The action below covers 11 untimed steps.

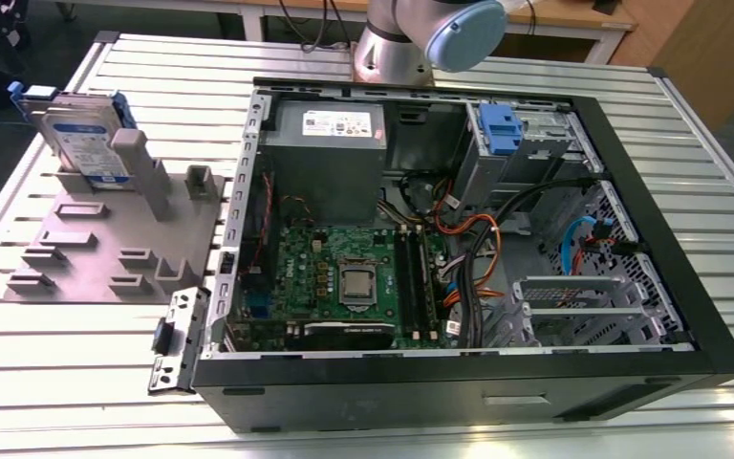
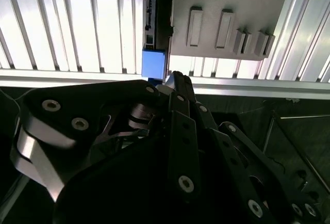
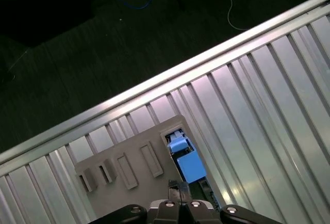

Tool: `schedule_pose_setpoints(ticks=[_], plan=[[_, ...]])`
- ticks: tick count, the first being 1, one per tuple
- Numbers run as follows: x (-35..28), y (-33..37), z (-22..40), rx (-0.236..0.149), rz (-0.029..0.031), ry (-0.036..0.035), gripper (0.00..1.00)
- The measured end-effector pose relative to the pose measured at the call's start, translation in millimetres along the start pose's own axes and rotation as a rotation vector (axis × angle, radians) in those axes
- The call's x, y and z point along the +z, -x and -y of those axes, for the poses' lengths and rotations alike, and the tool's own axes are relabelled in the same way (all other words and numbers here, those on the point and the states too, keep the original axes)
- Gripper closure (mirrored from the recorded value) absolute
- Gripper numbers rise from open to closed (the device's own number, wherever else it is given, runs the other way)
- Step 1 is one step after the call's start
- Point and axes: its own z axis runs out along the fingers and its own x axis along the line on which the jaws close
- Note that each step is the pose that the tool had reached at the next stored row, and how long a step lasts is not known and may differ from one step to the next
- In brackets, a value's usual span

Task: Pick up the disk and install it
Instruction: 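Pick up the disk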

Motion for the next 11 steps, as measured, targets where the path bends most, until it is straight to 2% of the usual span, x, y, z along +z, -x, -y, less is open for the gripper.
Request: schedule_pose_setpoints(ticks=[4, 6, 11], plan=[[0.1, 0.0, 0.0, -0.007, -0.0002, -0.0002, 0.89], [0.4, 0.0, 0.0, -0.021, -0.0005, -0.0004, 0.89], [1.7, 0.0, 0.1, -0.111, -0.0029, -0.0013, 0.89]])
